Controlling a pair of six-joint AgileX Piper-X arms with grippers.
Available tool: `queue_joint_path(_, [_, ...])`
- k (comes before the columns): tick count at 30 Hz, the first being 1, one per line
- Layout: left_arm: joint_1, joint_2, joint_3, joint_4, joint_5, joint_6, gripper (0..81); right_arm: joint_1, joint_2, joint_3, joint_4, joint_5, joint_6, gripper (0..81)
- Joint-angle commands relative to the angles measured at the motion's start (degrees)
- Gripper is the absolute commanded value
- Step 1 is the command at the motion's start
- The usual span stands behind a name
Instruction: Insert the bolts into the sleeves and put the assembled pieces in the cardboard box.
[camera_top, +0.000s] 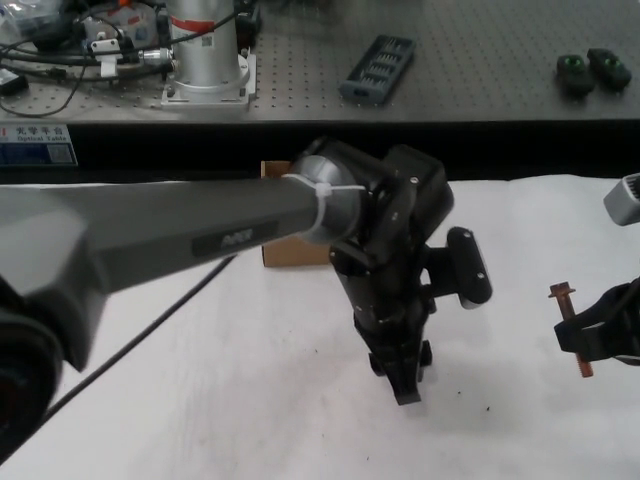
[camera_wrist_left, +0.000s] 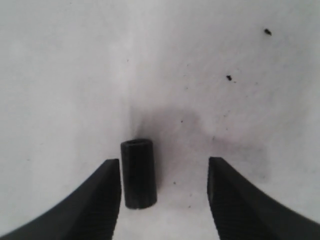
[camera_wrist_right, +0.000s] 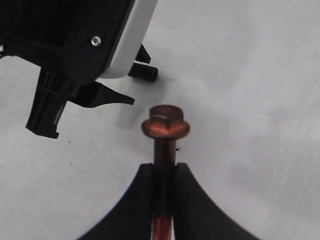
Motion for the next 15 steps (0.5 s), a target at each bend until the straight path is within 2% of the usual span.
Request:
queue_joint_path(1, [-0.5,1.6,-2.5,1.4,0.0,-1.0,38.4,-0.4,-0.7,-0.1,-0.1,-1.1,-0.4,4.3])
queue_joint_path(15, [0.0,3.7,-2.5,3.1,-0.3,-1.0,38.4,-0.4,-0.7,-0.1,-0.1,-1.1,-0.4,4.3])
